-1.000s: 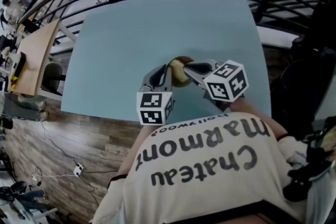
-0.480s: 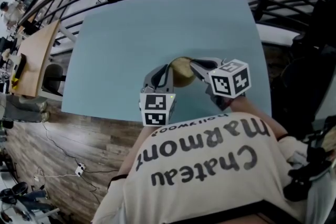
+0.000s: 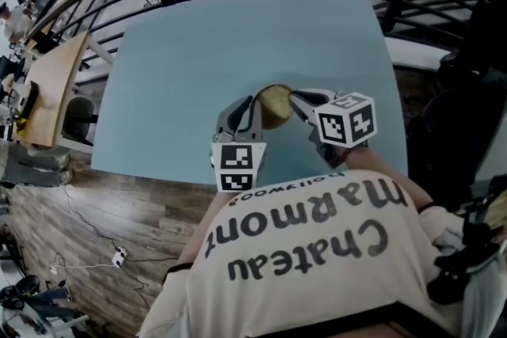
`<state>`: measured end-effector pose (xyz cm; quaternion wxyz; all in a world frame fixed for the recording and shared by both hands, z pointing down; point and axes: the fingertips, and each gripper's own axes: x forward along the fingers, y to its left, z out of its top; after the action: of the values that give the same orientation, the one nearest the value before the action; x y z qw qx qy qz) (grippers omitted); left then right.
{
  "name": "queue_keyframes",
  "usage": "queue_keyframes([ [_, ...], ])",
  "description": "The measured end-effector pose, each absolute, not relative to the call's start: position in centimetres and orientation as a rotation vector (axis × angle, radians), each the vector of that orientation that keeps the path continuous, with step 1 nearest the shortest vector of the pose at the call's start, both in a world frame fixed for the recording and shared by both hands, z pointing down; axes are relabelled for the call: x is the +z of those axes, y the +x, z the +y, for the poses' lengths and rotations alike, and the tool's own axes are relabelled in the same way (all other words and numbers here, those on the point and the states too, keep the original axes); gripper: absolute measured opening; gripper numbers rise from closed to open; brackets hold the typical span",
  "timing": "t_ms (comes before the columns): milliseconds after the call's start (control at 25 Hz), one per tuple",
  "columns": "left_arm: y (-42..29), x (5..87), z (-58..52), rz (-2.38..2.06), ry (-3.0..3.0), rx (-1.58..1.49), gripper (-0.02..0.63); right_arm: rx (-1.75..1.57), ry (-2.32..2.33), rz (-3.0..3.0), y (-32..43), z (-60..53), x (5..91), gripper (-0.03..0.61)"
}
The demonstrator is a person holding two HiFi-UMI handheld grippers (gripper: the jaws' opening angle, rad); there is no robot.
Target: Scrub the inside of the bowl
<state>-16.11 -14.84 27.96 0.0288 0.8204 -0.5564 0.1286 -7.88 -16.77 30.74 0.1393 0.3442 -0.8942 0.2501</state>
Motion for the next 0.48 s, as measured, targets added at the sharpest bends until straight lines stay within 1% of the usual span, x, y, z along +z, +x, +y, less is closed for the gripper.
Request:
queue_keyframes([
  [480, -16.2, 27.5, -14.9, -1.717, 2.522, 0.357, 0.025, 0.799, 0.990, -2.526, -8.0, -16.2, 32.6, 0.052],
])
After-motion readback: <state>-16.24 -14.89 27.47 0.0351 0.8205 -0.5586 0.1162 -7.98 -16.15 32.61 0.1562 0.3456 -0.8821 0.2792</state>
